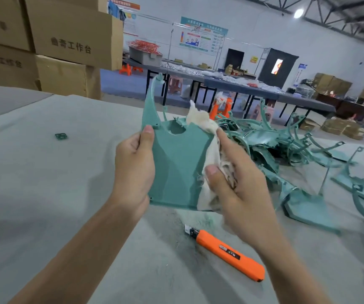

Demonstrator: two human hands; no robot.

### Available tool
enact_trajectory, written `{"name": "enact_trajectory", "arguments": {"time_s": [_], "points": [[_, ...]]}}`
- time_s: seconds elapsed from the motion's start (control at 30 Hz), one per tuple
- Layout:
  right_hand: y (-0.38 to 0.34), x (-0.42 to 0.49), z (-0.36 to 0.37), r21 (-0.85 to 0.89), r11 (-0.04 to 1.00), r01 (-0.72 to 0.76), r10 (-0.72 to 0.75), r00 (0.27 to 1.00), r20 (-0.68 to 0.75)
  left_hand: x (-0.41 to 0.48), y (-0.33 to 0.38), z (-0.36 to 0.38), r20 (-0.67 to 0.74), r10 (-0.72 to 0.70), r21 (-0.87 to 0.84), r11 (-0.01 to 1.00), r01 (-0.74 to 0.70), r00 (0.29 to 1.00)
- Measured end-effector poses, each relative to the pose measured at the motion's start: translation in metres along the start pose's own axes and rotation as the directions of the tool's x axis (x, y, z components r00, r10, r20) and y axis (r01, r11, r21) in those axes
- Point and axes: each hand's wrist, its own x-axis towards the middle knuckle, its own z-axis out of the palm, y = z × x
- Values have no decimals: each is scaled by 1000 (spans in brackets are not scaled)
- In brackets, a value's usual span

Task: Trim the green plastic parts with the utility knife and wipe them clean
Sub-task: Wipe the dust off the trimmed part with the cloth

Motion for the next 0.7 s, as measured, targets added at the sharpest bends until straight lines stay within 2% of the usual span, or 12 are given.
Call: {"name": "enact_trajectory", "arguments": {"time_s": [0.1,0.17,0.27,0.3,0.33,0.4,0.43,0.47,0.53,0.6,0.7], "points": [[6,-6,-1,-80,994,70,-73,997,-25,3,3,-4,-45,1,-65,998,-4,999],[13,-9,-17,-120,985,121,-121,993,8,3,3,-5,-67,-24,-91,996,18,997],[27,-12,-54,-217,975,53,-26,991,128,8,8,-9,-130,-122,-151,983,102,984],[33,-13,-65,-247,969,-9,33,995,95,12,11,-13,-154,-174,-196,970,143,973],[41,-12,-74,-232,967,-109,110,994,-7,16,13,-16,-163,-218,-243,954,175,962],[40,-10,-79,-40,963,-266,248,937,-246,18,15,-18,-138,-280,-289,929,232,950],[33,-8,-72,104,961,-256,275,910,-310,15,14,-17,-117,-310,-301,916,264,943],[24,-6,-61,265,942,-204,288,898,-333,10,11,-13,-101,-327,-304,909,284,939],[2,-5,-32,454,880,-138,274,929,-248,-2,4,-3,-91,-306,-308,913,266,948],[-18,-8,2,441,894,-76,182,962,-204,-13,0,4,-93,-275,-338,913,230,957],[-32,-11,34,306,950,58,78,907,-414,-17,0,4,-94,-308,-397,884,248,947]]}}
